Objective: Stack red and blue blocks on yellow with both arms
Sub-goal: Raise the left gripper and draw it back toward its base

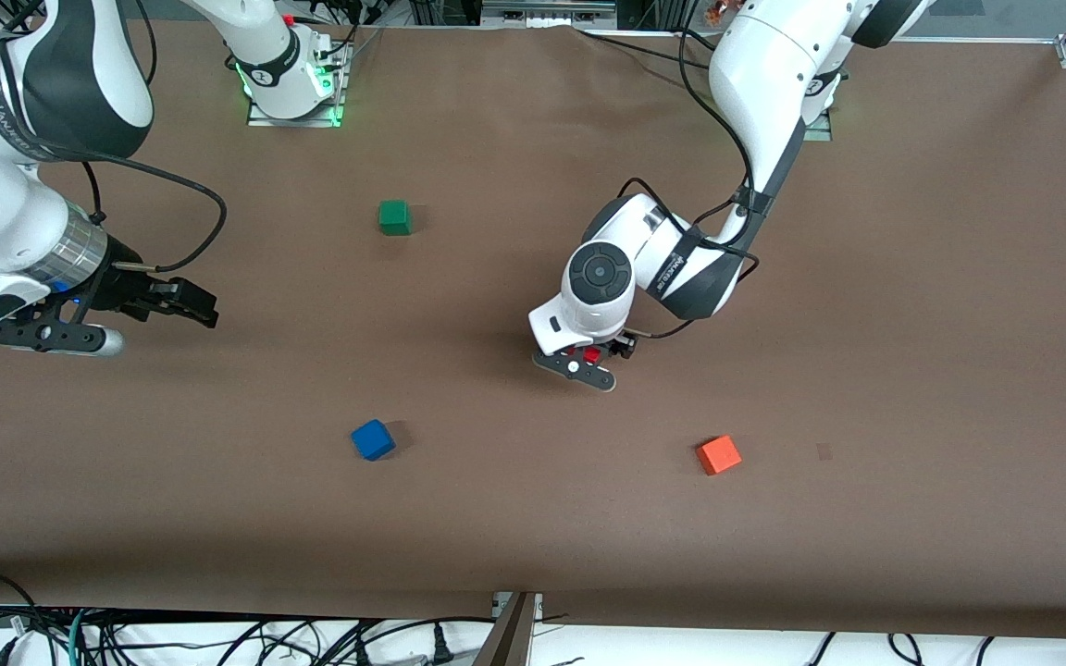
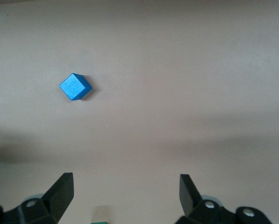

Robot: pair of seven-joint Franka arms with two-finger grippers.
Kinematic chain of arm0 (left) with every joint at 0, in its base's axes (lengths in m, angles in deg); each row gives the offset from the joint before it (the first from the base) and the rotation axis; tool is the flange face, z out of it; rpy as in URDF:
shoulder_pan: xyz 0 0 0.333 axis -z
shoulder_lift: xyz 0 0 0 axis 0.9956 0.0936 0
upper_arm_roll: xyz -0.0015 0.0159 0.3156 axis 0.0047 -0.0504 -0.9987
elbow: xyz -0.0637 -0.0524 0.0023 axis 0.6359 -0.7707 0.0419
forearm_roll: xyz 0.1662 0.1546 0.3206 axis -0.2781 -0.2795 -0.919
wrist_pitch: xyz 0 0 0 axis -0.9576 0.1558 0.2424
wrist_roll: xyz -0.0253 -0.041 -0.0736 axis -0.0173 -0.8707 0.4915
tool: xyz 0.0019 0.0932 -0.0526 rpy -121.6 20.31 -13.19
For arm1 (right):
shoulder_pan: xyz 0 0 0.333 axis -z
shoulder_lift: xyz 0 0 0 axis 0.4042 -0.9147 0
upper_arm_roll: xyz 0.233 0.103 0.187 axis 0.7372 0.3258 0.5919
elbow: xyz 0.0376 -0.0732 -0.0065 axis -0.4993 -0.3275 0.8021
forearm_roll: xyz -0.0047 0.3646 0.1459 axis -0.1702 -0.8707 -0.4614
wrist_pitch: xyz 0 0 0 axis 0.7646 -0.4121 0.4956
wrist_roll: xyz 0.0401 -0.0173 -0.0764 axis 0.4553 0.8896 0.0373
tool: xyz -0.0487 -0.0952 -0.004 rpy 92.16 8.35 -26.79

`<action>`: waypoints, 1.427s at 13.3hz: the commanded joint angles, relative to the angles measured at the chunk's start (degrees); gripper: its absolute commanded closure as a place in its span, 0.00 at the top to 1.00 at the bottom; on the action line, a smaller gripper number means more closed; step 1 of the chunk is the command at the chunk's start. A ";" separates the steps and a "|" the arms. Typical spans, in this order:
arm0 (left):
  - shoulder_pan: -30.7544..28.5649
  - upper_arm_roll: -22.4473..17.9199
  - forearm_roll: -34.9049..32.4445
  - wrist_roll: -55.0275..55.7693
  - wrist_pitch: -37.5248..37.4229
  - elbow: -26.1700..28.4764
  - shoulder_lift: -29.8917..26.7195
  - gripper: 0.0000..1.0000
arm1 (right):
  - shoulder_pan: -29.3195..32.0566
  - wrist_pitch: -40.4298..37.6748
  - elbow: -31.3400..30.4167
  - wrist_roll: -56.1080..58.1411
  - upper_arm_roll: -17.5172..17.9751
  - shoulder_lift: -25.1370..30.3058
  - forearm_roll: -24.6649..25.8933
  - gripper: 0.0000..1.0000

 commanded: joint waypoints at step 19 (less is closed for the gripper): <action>-25.01 -12.57 1.60 -7.61 -19.87 -11.55 -18.76 1.00 | 0.05 -0.60 -0.15 -0.88 0.14 0.70 0.56 1.00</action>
